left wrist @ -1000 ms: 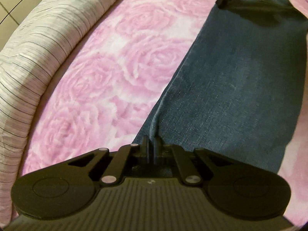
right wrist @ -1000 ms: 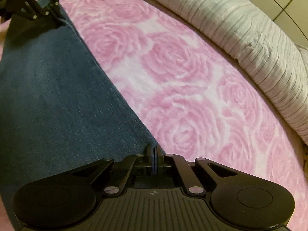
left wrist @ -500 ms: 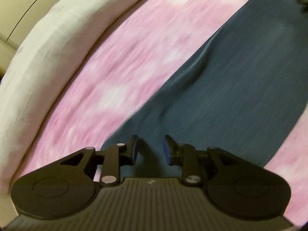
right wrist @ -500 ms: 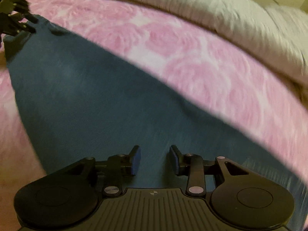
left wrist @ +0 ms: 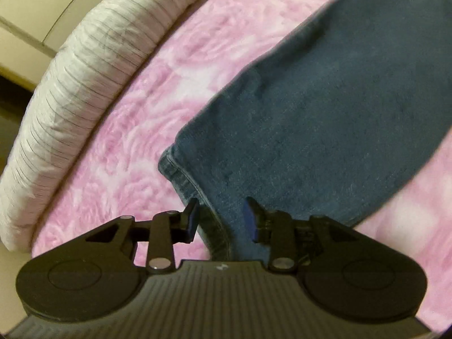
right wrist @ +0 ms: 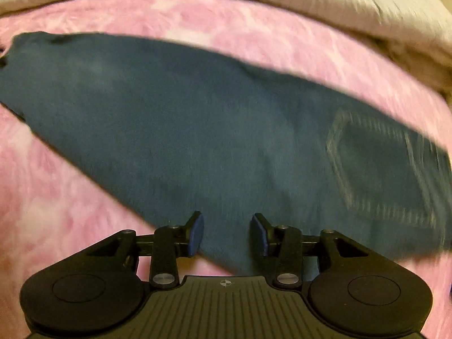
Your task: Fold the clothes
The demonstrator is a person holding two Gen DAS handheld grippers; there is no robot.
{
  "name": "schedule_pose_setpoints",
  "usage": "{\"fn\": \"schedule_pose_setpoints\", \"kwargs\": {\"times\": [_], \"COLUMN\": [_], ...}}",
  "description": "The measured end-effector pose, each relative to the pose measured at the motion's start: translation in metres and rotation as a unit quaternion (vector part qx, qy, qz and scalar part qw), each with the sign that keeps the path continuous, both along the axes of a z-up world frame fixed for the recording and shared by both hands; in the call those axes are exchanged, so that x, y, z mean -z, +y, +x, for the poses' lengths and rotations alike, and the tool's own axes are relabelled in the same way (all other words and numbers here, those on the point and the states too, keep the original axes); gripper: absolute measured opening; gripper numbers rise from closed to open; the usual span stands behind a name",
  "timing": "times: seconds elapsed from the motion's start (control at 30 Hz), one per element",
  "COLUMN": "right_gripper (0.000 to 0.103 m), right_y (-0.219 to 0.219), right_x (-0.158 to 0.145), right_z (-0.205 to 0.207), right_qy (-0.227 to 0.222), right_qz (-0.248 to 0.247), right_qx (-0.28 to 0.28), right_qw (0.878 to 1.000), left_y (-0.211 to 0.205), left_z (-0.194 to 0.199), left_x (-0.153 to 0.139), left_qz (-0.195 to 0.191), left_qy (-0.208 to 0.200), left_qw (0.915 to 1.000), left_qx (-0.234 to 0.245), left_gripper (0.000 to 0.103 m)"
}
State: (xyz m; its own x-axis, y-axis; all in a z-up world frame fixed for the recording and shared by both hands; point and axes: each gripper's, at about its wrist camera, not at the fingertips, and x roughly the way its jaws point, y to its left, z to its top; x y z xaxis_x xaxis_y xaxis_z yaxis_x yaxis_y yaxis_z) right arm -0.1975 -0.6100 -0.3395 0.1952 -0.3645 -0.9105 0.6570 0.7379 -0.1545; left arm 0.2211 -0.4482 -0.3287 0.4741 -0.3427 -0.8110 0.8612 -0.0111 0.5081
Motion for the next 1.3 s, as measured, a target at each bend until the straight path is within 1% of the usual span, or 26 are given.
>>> {"fn": "schedule_pose_setpoints", "kwargs": {"times": [0.1,0.2,0.3,0.4,0.5,0.53,0.57,0.63,0.7,0.77,0.83,0.9,0.97,1.07,1.3], "right_gripper": [0.045,0.046,0.046,0.047,0.053,0.060,0.069,0.077,0.078,0.079,0.080,0.080,0.081,0.081,0.082], "right_y": [0.015,0.042,0.069,0.091,0.112,0.119,0.126,0.139,0.150,0.157,0.164,0.169,0.175,0.179,0.174], "right_x": [-0.006,-0.015,-0.024,-0.045,-0.068,-0.076,-0.084,-0.100,-0.117,-0.133,-0.151,-0.167,-0.183,-0.202,-0.237], "right_z": [-0.014,-0.030,-0.045,-0.052,-0.057,-0.059,-0.060,-0.064,-0.065,-0.064,-0.064,-0.064,-0.063,-0.062,-0.056], "right_qy": [0.001,0.003,0.000,-0.015,-0.031,-0.036,-0.041,-0.052,-0.065,-0.081,-0.102,-0.117,-0.131,-0.141,-0.150], "right_qz": [0.002,0.012,0.029,0.030,0.027,0.027,0.026,0.024,0.021,0.020,0.019,0.013,0.006,0.000,-0.006], "right_qx": [0.050,0.076,0.107,0.129,0.148,0.154,0.160,0.172,0.183,0.196,0.207,0.211,0.214,0.209,0.186], "right_qw": [0.999,0.997,0.994,0.991,0.988,0.987,0.986,0.983,0.981,0.977,0.973,0.970,0.968,0.968,0.971], "left_y": [0.011,0.021,0.045,0.070,0.096,0.105,0.112,0.128,0.144,0.158,0.169,0.176,0.180,0.185,0.195], "left_z": [-0.003,-0.007,-0.022,-0.043,-0.062,-0.070,-0.075,-0.088,-0.099,-0.107,-0.112,-0.115,-0.121,-0.128,-0.142], "left_x": [-0.012,-0.024,-0.045,-0.065,-0.086,-0.094,-0.101,-0.118,-0.134,-0.151,-0.164,-0.174,-0.183,-0.197,-0.231], "left_qz": [-0.004,-0.008,-0.015,-0.021,-0.030,-0.036,-0.040,-0.050,-0.061,-0.073,-0.085,-0.093,-0.093,-0.096,-0.126], "left_qy": [0.000,0.000,0.013,0.044,0.082,0.096,0.106,0.119,0.134,0.152,0.164,0.175,0.176,0.166,0.161], "left_qw": [1.0000,0.9999,0.9997,0.9984,0.9947,0.9925,0.9906,0.9868,0.9817,0.9750,0.9696,0.9653,0.9660,0.9681,0.9633], "left_qx": [-0.007,-0.014,-0.016,-0.030,-0.055,-0.067,-0.076,-0.098,-0.121,-0.145,-0.160,-0.170,-0.165,-0.161,-0.175], "left_gripper": [0.031,0.030,0.031,0.031,0.032,0.034,0.039,0.045,0.051,0.066,0.070,0.071,0.072,0.072,0.073]}}
